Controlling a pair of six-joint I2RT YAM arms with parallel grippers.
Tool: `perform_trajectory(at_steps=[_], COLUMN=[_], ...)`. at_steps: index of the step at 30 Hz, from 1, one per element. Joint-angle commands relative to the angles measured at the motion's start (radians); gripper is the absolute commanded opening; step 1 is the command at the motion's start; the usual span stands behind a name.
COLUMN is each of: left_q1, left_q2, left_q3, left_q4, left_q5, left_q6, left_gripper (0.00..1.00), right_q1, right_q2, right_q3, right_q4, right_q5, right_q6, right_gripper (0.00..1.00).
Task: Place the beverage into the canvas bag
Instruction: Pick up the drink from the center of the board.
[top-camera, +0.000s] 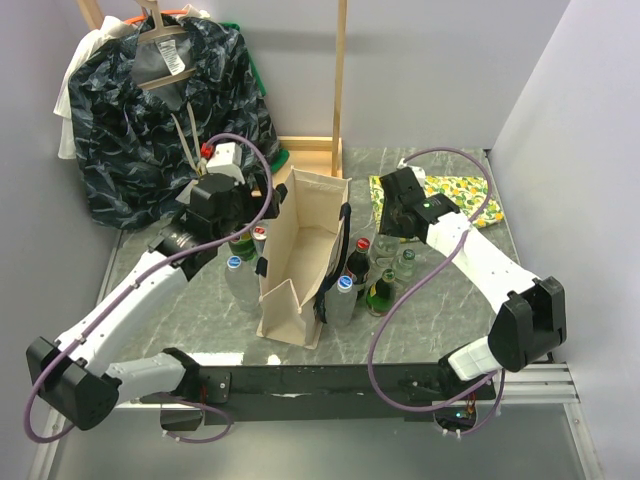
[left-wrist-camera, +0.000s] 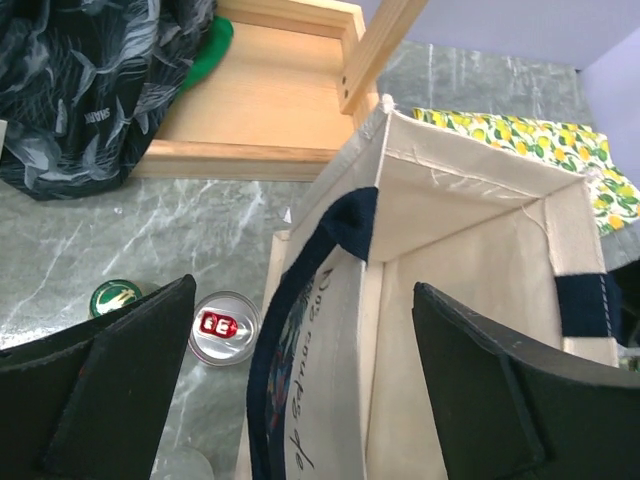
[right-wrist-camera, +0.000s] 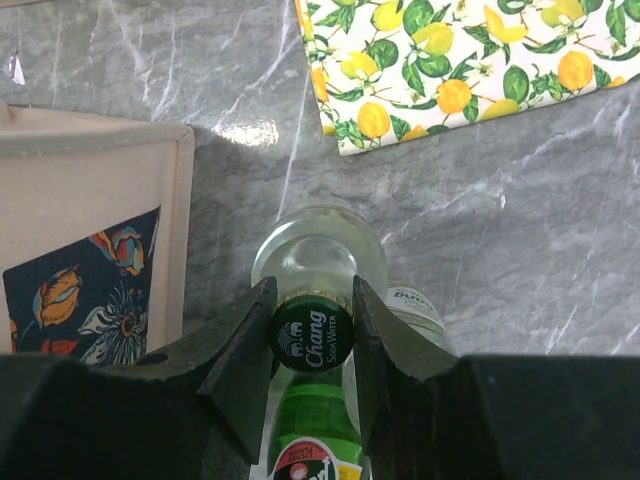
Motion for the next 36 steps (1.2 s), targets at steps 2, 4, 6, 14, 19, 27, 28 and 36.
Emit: perform_trajectory(at_steps=[2, 4, 6, 14, 19, 27, 28, 36], left_q1=[-0.001, 0.001, -0.001, -0.001, -0.001, -0.001, -0.001, -0.001], left_q2=[-0.003, 0.014, 0.022, 0.078, 0.106, 0.112, 0.114, 0.114], left_q3=[0.005, 0.001, -0.005, 0.002, 0.013, 0.016, 0.016, -0.001], left_q4=[-0.025, -0.028, -0.019, -0.03, -0.039, -0.018, -0.01, 0.079], left_q5=[0.058, 0.104, 0.134, 0.174, 0.167, 0.15, 0.144, 0.176], left_q6=[0.023, 0.028, 0.032, 0.042, 0.046, 0.037, 0.028, -0.032], left_gripper=[0.89, 0.83, 0.8, 0.67, 0.45, 0.01, 0.01, 0.01], right_q1=[0.001, -0.003, -0.01, -0.043, -0.056, -0.062, -0.062, -0.066], right_q2=[-0.066, -0.081, -0.094, -0.132, -0.131, -0.129, -0.129, -0.135], right_q3=[0.049, 0.046, 0.044, 0.072, 0.101, 0.164, 0.169, 0.238], right_q4=[0.058, 0.052, 0.05, 0.042, 0.029, 0.004, 0.006, -0.017], right_q5=[0.029, 0.034, 0.037, 0.035, 0.042, 0.049, 0.051, 0.066], right_q6=[0.014, 0.015, 0.017, 0.008, 0.003, -0.005, -0.008, -0.024], right_gripper=[0.0, 0.0, 0.0, 0.0, 0.0, 0.0, 0.0, 0.0])
